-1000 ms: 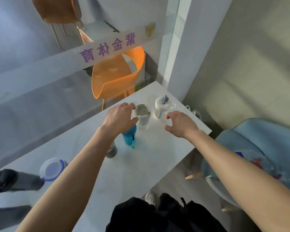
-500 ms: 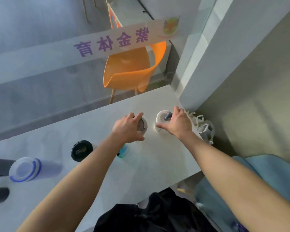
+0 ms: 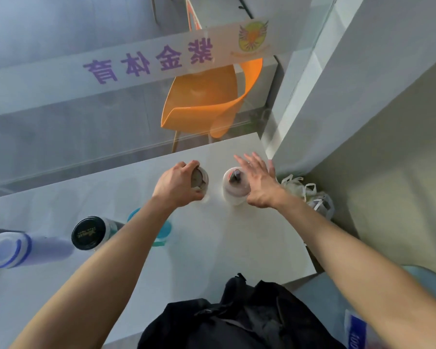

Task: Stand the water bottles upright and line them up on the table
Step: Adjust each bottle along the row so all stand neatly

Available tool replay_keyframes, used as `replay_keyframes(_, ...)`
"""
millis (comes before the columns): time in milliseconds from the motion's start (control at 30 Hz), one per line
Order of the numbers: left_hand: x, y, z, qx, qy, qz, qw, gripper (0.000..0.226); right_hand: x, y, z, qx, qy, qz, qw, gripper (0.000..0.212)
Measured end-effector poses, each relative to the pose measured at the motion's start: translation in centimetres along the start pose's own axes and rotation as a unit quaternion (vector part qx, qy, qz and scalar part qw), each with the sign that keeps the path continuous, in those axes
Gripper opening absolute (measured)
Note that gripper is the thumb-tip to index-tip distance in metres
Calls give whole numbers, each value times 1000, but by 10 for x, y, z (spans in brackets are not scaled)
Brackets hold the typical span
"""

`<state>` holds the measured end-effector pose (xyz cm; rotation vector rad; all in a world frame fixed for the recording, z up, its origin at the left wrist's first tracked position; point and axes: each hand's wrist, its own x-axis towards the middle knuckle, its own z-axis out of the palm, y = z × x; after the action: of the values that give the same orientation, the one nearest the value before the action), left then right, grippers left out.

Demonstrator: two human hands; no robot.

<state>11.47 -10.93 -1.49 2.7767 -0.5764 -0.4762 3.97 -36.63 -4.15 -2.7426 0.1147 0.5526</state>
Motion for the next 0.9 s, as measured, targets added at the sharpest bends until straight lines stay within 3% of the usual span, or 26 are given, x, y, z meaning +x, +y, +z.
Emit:
replay_keyframes(133, 6, 5, 2, -11, 0, -15, 1000, 87, -12, 5, 19, 33, 161, -19, 986, 131)
replay_keyframes(233, 11, 7, 3, -12, 9, -24, 1000, 87, -20, 0, 30, 37, 239, -25, 970, 115)
replay_keyframes(333, 14, 9, 4, -16, 7, -29, 999, 89, -17, -6, 33, 2, 238, -41, 970, 87)
replay_keyframes(400, 15, 10, 4, -18, 8, -34, 999, 91, -13, -5, 33, 36, 230, -61, 971, 73)
replay_keyframes(633, 25, 16, 5, -29, 12, -40, 999, 93, -15, 9, 52, 114, 190, -4, 975, 99)
replay_keyframes(900, 50, 27, 3, -43, 45, -33, 997, 91, 17, 19, 50, 194, 253, -47, 946, 82)
